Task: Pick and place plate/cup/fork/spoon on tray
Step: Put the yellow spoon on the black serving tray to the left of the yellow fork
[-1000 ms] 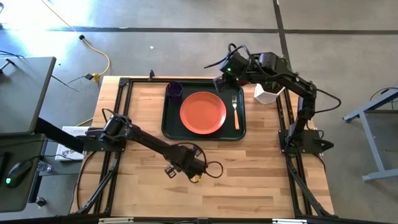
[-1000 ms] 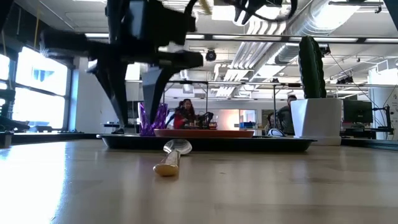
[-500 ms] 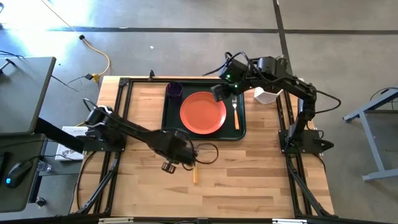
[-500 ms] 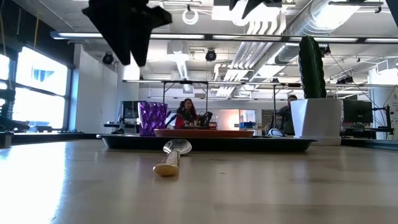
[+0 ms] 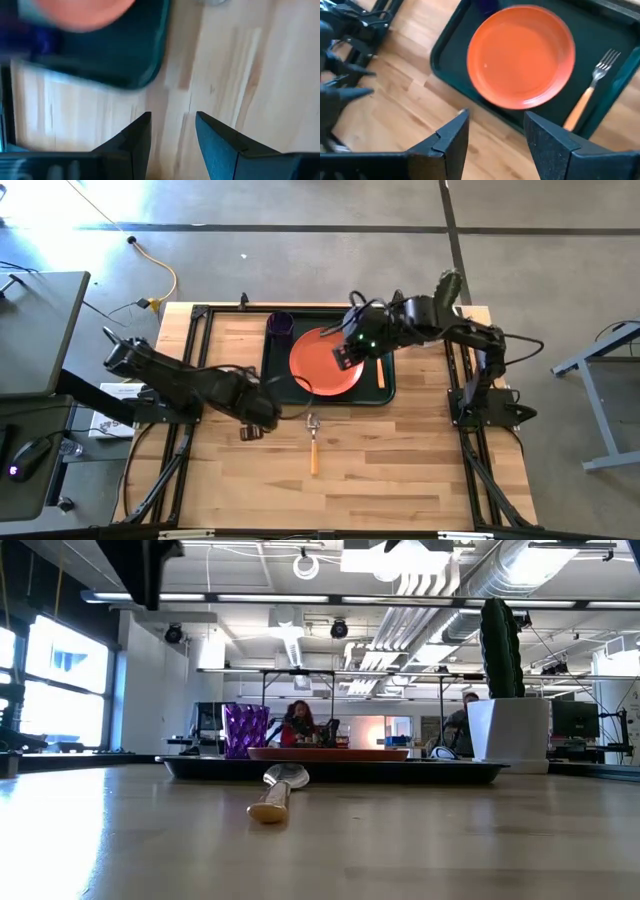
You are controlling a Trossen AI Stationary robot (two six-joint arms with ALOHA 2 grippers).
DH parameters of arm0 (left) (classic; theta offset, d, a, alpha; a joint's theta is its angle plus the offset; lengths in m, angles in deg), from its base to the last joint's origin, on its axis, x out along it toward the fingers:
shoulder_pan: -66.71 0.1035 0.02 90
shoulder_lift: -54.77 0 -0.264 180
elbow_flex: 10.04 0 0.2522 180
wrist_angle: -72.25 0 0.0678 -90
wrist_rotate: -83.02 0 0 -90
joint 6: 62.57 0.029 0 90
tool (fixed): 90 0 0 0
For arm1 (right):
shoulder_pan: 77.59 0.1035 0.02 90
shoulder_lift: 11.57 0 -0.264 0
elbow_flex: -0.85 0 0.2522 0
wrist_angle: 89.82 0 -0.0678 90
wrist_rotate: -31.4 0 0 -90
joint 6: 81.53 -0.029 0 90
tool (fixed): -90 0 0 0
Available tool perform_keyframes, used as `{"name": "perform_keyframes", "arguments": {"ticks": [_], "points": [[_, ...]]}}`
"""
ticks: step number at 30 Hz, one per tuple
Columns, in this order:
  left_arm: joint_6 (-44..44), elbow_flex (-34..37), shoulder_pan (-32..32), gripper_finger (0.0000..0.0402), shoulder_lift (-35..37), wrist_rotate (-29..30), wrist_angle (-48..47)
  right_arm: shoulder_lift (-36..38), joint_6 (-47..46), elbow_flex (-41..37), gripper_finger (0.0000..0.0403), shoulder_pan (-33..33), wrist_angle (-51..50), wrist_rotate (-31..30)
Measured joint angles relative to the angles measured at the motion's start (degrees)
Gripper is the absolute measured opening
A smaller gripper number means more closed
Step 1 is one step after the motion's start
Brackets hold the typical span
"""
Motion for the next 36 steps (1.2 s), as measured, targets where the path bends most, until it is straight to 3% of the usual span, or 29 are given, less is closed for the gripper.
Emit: {"name": "perform_keyframes", "arguments": {"ticks": [6,13,36], "points": [[-9.94,0.0,0.0,0.0145,3.02,1.95,-8.36,-2.28,-6.05,0.0,0.0181,4.28,0.23,0.22],[-13.29,0.0,0.0,0.0145,7.1,4.1,-8.44,-6.97,-10.87,0.0,0.0181,8.24,1.12,0.63],[-14.36,-0.02,0.02,0.0145,15.57,7.08,-8.43,-25.08,-22.24,-0.04,0.0181,15.89,7.14,5.6]]}}
